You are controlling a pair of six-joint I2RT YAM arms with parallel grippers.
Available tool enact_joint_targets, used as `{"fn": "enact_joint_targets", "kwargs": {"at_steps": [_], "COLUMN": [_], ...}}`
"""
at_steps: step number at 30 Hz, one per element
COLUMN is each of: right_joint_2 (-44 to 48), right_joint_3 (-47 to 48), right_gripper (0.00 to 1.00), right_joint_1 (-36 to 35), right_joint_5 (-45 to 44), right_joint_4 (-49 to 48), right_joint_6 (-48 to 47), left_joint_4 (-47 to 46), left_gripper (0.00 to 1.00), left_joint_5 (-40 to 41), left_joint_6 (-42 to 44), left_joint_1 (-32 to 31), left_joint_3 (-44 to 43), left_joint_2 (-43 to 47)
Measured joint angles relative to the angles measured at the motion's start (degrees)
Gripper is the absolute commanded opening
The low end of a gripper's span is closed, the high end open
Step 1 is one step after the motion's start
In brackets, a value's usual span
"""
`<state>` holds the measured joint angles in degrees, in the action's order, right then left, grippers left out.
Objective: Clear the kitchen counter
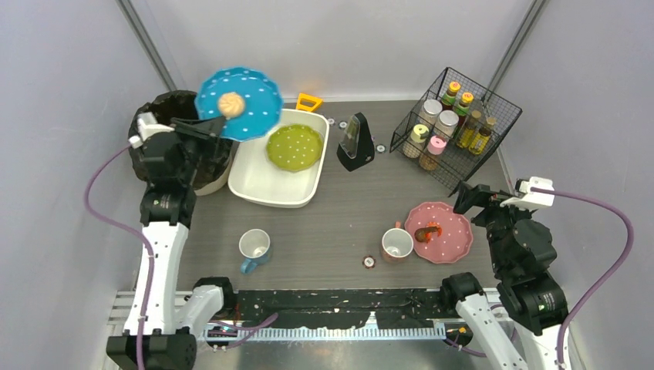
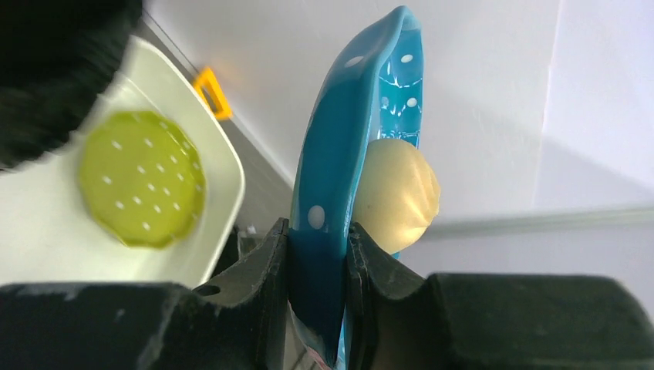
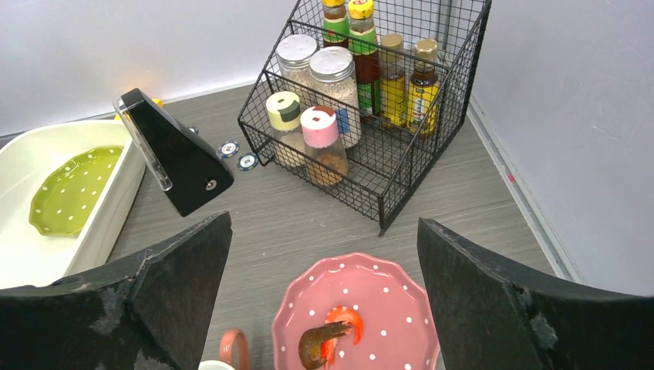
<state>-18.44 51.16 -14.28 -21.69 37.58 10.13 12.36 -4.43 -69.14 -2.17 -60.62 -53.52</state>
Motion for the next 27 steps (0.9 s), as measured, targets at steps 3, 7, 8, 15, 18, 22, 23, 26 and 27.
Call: {"fn": "enact_joint_targets", "kwargs": {"at_steps": [3, 7, 8, 15, 18, 22, 23, 26, 27], "right_joint_2": [1.31, 2.21, 2.4, 5.05, 5.99, 6.62, 6.84, 7.72, 8.02], "right_joint_3": [-0.46, -0.92, -1.11, -3.13, -3.96, -4.81, -5.05, -5.97, -6.25], "right_gripper": [0.95, 0.95, 0.95, 0.95, 0.95, 0.95, 0.95, 0.95, 0.95], "right_joint_1": [-1.16, -3.19, -3.78, -8.98, -10.91, -12.61, -12.94, -13.53, -13.7], "right_joint_5": [-0.85, -2.54, -2.99, -7.63, -9.81, -12.02, -12.46, -13.44, -13.7], "right_joint_4": [0.26, 0.24, 0.24, 0.26, 0.24, 0.2, 0.2, 0.22, 0.22], "right_joint_6": [-0.61, -1.38, -1.55, -2.97, -3.39, -3.85, -3.93, -4.0, -4.02], "left_joint_4": [1.97, 4.59, 5.2, 6.97, 6.75, 5.46, 4.83, 3.26, 2.67], "left_gripper": [0.0, 0.0, 0.0, 0.0, 0.0, 0.0, 0.0, 0.0, 0.0], "left_joint_5": [1.6, 7.87, 9.68, 18.84, 22.4, 26.99, 28.06, 30.36, 31.01], "left_joint_6": [-1.16, -1.33, -1.2, 1.2, 4.74, 12.59, 15.37, 24.59, 28.61], "left_joint_1": [7.06, 13.81, 14.78, 18.21, 18.71, 18.8, 18.8, 18.8, 18.8], "left_joint_3": [0.0, 0.0, 0.0, -1.46, -3.8, -6.19, -6.62, -8.0, -8.81], "left_joint_2": [0.94, 1.64, 1.66, -0.96, -4.31, -8.63, -9.66, -12.74, -14.05]}}
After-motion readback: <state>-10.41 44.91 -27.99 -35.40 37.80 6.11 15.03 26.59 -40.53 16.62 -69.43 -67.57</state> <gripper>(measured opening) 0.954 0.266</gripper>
